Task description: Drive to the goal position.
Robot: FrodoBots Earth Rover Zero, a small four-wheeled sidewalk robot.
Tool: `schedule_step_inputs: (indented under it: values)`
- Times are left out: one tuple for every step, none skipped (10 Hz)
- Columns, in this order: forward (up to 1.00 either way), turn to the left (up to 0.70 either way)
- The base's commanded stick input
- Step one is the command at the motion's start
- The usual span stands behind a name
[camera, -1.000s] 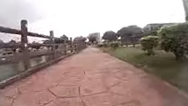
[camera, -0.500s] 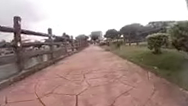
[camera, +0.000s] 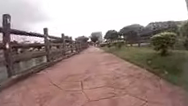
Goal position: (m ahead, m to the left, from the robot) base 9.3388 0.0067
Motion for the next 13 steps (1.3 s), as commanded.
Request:
schedule_step_inputs:
  values:
    - [0.70, 0.00]
    - [0.70, 0.00]
    - [0.70, 0.00]
    - [0.70, 0.00]
    - [0.70, 0.00]
    - [0.70, 0.00]
    - [0.70, 0.00]
    - [0.70, 0.00]
    - [0.70, 0.00]
    - [0.70, 0.00]
    - [0.70, 0.00]
    - [0.70, 0.00]
    - [0.70, 0.00]
